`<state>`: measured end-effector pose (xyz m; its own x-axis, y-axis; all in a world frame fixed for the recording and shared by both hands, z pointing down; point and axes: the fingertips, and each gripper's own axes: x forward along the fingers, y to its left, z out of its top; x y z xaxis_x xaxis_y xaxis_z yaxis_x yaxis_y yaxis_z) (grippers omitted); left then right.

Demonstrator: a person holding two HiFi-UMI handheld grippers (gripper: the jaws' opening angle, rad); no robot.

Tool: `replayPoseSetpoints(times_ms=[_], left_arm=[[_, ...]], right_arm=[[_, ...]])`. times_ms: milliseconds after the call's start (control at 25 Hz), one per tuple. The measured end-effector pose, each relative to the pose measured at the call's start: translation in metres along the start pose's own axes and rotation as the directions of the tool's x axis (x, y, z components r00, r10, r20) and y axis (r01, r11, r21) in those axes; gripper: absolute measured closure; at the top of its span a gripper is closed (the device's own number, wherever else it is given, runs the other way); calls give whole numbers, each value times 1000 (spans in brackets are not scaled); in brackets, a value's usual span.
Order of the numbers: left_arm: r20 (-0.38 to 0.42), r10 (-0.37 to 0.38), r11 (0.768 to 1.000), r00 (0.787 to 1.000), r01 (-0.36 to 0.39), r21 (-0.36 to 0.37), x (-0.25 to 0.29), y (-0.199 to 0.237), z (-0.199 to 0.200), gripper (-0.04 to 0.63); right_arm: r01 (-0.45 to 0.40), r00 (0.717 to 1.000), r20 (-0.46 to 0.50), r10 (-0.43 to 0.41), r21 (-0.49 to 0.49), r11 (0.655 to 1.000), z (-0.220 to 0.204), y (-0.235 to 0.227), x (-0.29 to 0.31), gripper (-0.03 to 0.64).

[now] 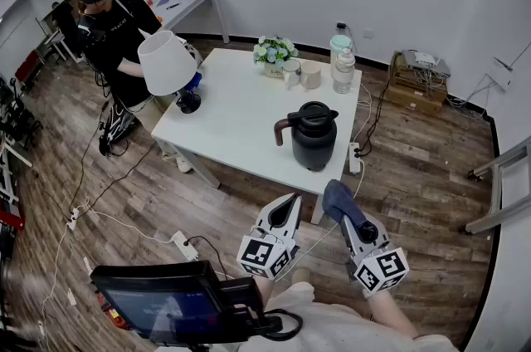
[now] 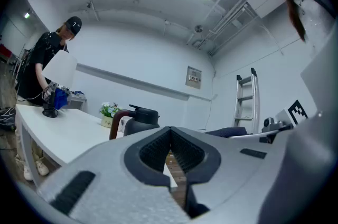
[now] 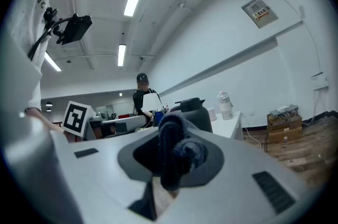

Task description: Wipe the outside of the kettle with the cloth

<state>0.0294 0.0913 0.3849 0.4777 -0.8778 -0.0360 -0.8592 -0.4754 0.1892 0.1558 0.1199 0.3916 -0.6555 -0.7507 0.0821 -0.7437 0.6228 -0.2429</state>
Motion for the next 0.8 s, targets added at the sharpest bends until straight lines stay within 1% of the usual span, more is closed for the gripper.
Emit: replayPoseSetpoints(times_ms=[120, 200, 320, 400, 520, 640, 720, 800], left_arm=[[4, -5, 1000, 1000, 4, 2, 10, 20, 3, 588], [12, 3, 1000, 1000, -2, -11, 18, 33, 5, 588], [18, -7, 1000, 1000, 7, -16, 27, 36, 6, 588], [7, -29, 1000, 1000, 29, 7, 33, 36, 4, 588], [-18, -35, 999, 999, 36, 41, 42, 44, -3, 586], [-25, 1, 999, 1000, 0, 42, 46, 61, -7, 586], [-22, 24, 999, 999, -23, 45, 50, 72, -4, 586], [-12, 35, 998, 999, -34, 49, 55, 81, 2, 586]], right_arm=[[-17, 1000, -6, 17, -12, 1000, 0, 0, 24, 555], [-31, 1000, -8, 30, -7, 1000, 2, 0, 38, 555], [-56, 998, -1, 56, 41, 998, 7, -3, 49, 555], [-95, 995, 18, 94, 55, 994, 14, -4, 56, 555], [-210, 976, 54, 209, 19, 977, 33, 3, 72, 555], [-320, 944, 78, 321, -35, 947, 51, 12, 88, 555], [-362, 926, 88, 366, -56, 930, 59, 11, 96, 555], [-370, 923, 87, 374, -65, 927, 63, 2, 102, 555]])
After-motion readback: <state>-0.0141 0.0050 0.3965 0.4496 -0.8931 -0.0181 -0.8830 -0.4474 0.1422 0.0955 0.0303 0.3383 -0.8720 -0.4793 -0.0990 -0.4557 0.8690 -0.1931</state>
